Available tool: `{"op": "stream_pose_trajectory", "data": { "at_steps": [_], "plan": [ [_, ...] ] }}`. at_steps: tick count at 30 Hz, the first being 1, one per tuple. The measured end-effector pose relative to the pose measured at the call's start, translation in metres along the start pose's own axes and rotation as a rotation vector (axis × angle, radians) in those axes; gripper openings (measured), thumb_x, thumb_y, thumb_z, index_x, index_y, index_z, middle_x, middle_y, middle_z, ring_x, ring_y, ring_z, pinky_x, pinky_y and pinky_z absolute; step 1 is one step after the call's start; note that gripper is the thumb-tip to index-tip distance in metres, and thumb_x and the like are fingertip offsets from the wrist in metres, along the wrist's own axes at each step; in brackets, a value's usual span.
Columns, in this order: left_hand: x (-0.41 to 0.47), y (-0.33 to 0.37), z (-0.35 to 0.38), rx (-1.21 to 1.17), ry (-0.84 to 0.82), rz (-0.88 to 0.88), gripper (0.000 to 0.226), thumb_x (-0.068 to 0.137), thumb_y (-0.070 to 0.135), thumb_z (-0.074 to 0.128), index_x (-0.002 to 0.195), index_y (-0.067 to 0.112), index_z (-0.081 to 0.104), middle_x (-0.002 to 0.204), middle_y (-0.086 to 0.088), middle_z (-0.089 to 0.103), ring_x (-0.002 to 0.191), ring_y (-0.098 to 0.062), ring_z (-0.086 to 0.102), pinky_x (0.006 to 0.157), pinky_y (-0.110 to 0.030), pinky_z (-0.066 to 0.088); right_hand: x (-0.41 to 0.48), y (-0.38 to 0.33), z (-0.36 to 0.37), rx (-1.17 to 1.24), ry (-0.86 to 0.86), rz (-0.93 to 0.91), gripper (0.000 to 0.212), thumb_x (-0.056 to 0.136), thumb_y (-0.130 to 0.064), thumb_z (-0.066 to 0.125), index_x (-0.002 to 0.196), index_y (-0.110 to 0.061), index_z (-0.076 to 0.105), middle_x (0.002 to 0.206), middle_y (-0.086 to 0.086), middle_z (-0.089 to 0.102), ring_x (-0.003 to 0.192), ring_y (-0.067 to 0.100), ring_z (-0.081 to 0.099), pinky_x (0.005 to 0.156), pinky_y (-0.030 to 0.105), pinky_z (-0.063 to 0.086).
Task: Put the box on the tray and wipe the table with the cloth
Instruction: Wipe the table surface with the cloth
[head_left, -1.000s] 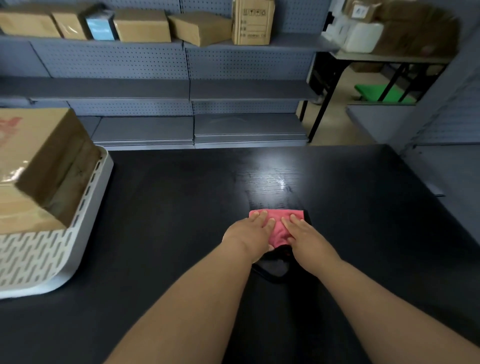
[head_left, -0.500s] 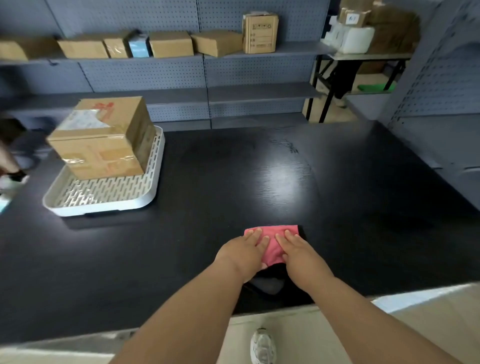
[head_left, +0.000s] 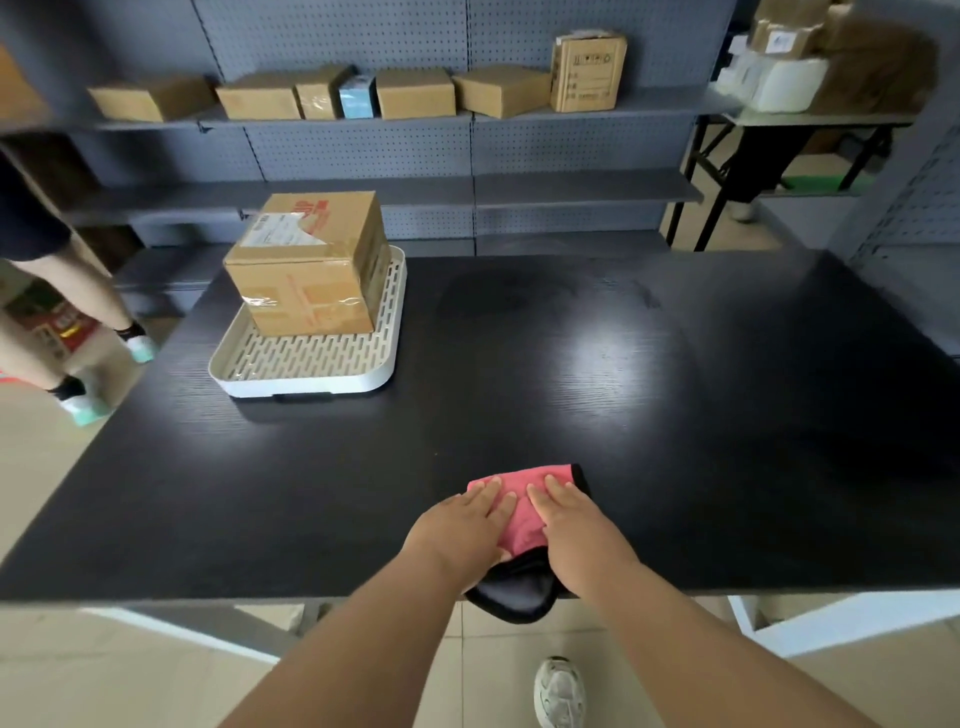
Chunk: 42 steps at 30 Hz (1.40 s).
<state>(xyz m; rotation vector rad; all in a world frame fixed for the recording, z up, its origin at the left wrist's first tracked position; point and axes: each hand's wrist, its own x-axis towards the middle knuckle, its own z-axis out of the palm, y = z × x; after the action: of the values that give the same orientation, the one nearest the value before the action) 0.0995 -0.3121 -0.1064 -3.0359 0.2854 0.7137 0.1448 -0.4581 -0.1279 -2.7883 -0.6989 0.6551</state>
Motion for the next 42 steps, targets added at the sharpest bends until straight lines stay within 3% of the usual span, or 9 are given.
{"op": "stream_pose_trajectory", "data": {
  "at_steps": [12,32,42],
  "plan": [
    [0.052,-0.063,-0.027,-0.015,-0.031,-0.059,0.07,0.1,0.042,0.034,0.152,0.015,-0.005,0.161,-0.007,-0.009,0.149,-0.022,0.001,0.12,-0.032,0.011,0.086,-0.012,-0.027,-0.01,-0.039,-0.081,0.058,0.101,-0.01,0.03,0.151,-0.024,0.004,0.161,-0.005,-0.004,0.148,0.015,-0.002,0.121,0.035,0.014],
    [0.227,-0.18,-0.124,-0.084,-0.035,-0.227,0.07,0.1,0.04,0.037,0.152,0.017,-0.003,0.161,-0.005,-0.009,0.149,-0.022,0.002,0.117,-0.035,0.019,0.311,0.0,-0.129,0.005,-0.042,-0.195,0.058,0.1,-0.007,0.032,0.151,-0.022,0.008,0.161,-0.002,-0.001,0.148,0.016,-0.001,0.121,0.035,0.013],
    [0.278,-0.213,-0.149,-0.084,-0.032,-0.216,0.071,0.099,0.041,0.038,0.152,0.018,-0.003,0.161,-0.003,-0.01,0.149,-0.022,0.003,0.116,-0.038,0.022,0.362,0.002,-0.154,0.014,-0.028,-0.169,0.061,0.099,-0.006,0.035,0.151,-0.02,0.007,0.161,0.0,-0.001,0.148,0.018,0.0,0.121,0.035,0.011]
  ]
}}
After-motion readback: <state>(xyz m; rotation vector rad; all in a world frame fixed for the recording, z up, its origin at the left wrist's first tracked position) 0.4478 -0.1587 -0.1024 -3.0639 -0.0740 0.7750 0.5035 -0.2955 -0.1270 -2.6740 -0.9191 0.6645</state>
